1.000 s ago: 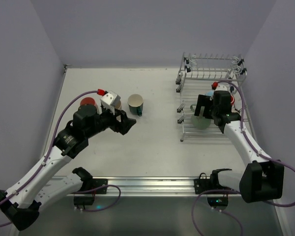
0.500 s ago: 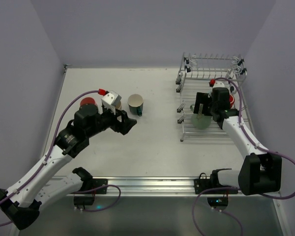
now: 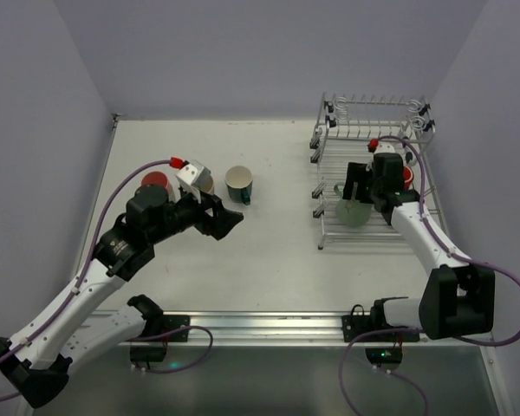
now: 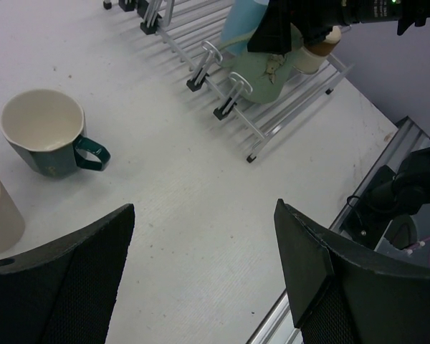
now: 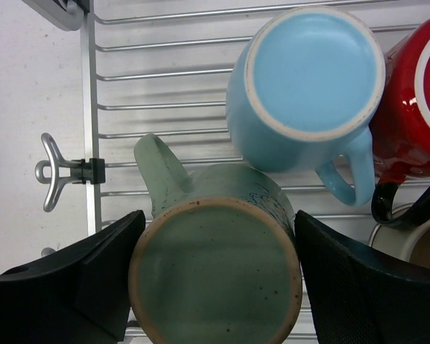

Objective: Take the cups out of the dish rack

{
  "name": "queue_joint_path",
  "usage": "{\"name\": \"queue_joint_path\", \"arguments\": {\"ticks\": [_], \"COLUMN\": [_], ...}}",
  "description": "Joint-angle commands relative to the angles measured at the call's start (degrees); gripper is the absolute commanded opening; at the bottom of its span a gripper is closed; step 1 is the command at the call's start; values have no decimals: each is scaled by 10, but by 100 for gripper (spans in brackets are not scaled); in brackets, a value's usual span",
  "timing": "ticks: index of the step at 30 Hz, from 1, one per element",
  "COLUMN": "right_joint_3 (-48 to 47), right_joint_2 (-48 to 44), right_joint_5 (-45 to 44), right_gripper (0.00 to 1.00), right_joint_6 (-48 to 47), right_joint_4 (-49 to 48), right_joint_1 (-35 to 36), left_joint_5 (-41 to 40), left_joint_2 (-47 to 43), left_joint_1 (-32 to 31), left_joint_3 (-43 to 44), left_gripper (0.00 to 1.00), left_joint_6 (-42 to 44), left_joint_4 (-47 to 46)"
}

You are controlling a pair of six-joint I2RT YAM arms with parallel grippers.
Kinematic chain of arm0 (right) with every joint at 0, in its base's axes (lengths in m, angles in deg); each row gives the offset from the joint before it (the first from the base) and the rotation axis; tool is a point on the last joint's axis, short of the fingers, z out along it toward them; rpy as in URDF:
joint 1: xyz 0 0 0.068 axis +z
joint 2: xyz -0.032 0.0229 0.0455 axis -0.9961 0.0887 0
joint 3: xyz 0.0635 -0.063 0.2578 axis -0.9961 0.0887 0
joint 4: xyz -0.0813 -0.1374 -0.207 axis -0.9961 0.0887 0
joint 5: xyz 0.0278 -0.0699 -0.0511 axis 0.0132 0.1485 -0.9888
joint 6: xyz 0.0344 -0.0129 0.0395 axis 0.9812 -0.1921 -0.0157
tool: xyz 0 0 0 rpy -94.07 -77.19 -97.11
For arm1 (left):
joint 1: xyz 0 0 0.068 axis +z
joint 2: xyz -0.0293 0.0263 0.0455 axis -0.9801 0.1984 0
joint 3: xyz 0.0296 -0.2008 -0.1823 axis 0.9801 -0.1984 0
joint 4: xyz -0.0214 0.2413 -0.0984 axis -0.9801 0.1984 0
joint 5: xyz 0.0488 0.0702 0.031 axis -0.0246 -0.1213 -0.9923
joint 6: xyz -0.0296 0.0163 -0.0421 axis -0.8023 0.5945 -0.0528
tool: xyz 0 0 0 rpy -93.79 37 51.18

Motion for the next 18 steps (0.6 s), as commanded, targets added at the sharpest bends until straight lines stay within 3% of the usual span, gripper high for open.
{"name": "queue_joint_path", "arguments": {"ticks": [1,5,7,10,18], "right_joint_3": [-17,-13,-11,-1,28], "right_joint_2": [13,-7,-32,-84,-197], "right_joint_5": [3,-4,-4,-2,18], "right_gripper": [76,41,31,23,15], "right_joint_6": [-5,3,18,49,152], "right_joint_4": [2,-3,-6,-27,-85], "right_joint_1": [1,2,3,3,3], "left_joint_5": [28,46,56,89,196], "left_joint_2": [-7,-7,-6,3,37], "left_joint_1": [-1,-1,0,-1,-3], "left_joint_3": [-4,-4,-4,-13,-48], "left_gripper": [82,82,83,84,85], "left_joint_6": [-19,-31,-40,-57,-148], "left_joint_4": [-28,-41,-52,-72,-216]}}
